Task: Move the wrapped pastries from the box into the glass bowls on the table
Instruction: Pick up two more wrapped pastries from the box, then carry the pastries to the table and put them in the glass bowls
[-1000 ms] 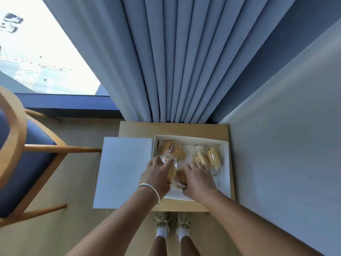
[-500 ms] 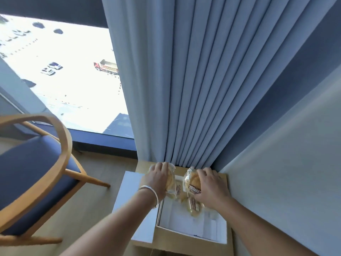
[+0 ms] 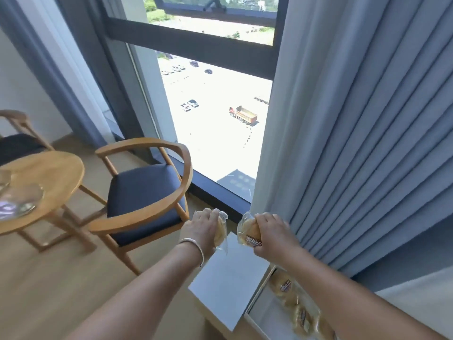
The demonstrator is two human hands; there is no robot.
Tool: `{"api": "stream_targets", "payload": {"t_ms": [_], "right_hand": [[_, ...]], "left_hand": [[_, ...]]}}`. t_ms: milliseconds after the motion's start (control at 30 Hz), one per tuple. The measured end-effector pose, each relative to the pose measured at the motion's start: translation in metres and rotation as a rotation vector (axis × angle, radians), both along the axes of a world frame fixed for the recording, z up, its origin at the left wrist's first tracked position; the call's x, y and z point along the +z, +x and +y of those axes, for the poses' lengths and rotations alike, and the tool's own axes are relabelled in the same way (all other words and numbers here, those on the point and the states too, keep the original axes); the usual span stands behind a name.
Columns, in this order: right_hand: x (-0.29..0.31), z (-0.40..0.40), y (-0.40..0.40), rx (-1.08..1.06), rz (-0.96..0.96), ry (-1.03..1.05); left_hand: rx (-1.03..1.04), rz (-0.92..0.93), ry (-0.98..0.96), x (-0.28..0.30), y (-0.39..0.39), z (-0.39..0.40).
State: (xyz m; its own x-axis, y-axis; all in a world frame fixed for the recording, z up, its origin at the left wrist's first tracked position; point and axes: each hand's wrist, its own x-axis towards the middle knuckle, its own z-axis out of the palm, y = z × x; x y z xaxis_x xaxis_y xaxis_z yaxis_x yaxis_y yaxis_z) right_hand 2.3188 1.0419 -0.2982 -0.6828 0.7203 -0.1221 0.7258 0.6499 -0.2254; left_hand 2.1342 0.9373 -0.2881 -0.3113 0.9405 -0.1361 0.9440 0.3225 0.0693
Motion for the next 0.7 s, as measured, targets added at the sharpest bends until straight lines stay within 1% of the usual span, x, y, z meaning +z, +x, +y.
{"api": "stream_targets", "payload": {"t_ms": [200,400,567,700], "right_hand": [[-0.004,-0.046,-0.089,0.313,0.012,0.009],[0.005,-0.137,-0.174,0.616,0.038,0.033],[0.012,-0.219,-0.238,0.808,0.012,0.060],[0.008,-0.284,-0.285,0.924,-0.041,0.049]], "left_hand": [[0.308,0.024,-0.031,0.007,-0.056,-0.103],[0.601,0.020,-0.060,0.007,-0.094,-0.226],[0.783,0.025,-0.048,0.005,-0.121,-0.322],[0.882,0.019,-0.066,0.001,-0.143,-0.396]]}}
